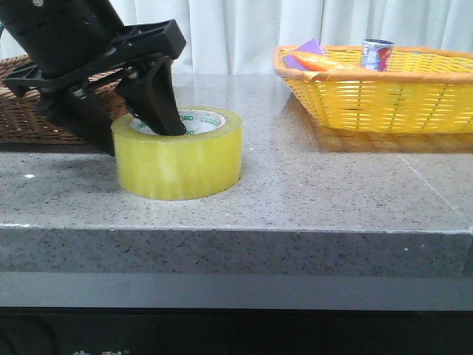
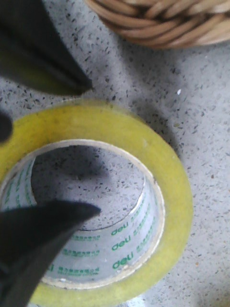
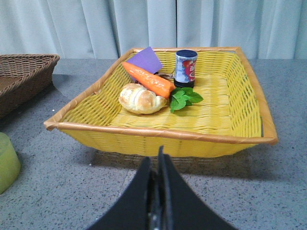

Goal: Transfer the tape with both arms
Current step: 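Lower the left gripper onto the tape roll and grasp its rim, then lift the tape roll with the left gripper into the brown basket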

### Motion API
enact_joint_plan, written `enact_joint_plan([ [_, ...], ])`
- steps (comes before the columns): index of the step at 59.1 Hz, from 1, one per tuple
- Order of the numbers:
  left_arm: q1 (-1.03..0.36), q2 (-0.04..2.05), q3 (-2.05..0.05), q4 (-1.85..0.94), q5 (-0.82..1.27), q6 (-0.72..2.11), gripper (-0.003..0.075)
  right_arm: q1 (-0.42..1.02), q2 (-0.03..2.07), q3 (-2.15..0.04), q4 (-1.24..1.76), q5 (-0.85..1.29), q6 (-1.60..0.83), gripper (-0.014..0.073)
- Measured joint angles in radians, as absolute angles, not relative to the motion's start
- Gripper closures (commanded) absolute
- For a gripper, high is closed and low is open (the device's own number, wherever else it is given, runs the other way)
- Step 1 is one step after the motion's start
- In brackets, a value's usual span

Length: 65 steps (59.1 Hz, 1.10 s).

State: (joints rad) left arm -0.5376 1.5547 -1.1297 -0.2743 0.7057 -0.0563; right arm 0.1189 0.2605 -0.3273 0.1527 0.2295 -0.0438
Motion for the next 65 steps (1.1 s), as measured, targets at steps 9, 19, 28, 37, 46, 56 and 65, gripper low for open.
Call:
enact_joint_plan([
  [9,-0.538,1.555,-1.134,-0.274,0.699,-0.059,0.0600,0.119,0.260,-0.327,0.153,0.230,-0.044,0.0715],
  [19,-0.538,1.555,-1.138,-0.271,0.699,-0.052,0.0626,0.119,0.260,-0.327,0.153,0.230,-0.044,0.0715],
  [28,-0.539,1.538,-1.138,-0.259,0.693,-0.052,0.0626,0.119,0.260,-0.327,0.153,0.230,-0.044,0.0715],
  [37,-0.539,1.483,-1.160,-0.253,0.699,-0.052,0.0626,0.119,0.260,-0.327,0.153,0.230,-0.044,0.0715],
  [46,-0.539,1.411,-1.229,-0.239,0.729,-0.052,0.0626,0.119,0.260,-0.327,0.153,0.230,-0.044,0.0715],
  [56,-0.522,1.388,-1.321,-0.142,0.740,-0.052,0.0627,0.119,0.260,-0.327,0.153,0.229,-0.044,0.0715],
  [65,-0.408,1.388,-1.368,-0.078,0.745,-0.052,0.0627,0.119,0.260,-0.327,0.153,0.229,-0.044,0.0715],
])
